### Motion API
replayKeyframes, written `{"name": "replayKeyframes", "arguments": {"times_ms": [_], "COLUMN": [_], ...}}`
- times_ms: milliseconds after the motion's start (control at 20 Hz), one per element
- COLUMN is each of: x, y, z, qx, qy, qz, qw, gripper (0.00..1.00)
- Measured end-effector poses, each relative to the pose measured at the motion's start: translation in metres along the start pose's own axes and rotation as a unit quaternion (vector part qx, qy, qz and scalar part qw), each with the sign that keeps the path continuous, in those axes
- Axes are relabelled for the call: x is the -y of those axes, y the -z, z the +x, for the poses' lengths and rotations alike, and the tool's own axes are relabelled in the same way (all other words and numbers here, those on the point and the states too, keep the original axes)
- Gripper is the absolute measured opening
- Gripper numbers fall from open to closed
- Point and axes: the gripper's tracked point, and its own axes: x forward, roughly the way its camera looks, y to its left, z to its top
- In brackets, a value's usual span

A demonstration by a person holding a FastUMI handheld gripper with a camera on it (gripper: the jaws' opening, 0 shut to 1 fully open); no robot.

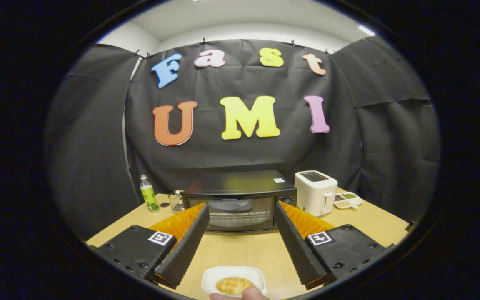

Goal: Open the toaster oven, put the food inside, and close the toaster oven door.

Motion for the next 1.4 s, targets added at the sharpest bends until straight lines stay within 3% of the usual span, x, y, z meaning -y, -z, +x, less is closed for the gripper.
{"name": "replayKeyframes", "arguments": {"times_ms": [350,650,950,1100,1400], "x": [-0.027,-0.022,-0.018,-0.017,-0.018], "y": [-0.009,0.016,0.036,0.044,0.056], "z": [0.107,0.171,0.183,0.183,0.154], "qx": [-0.001,-0.025,-0.032,-0.032,-0.045], "qy": [-0.021,-0.002,0.010,0.005,-0.009], "qz": [-0.007,-0.013,-0.030,-0.006,-0.020], "qw": [1.000,1.000,0.999,0.999,0.999], "gripper": [1.00,1.00,1.00,1.00,1.00]}}
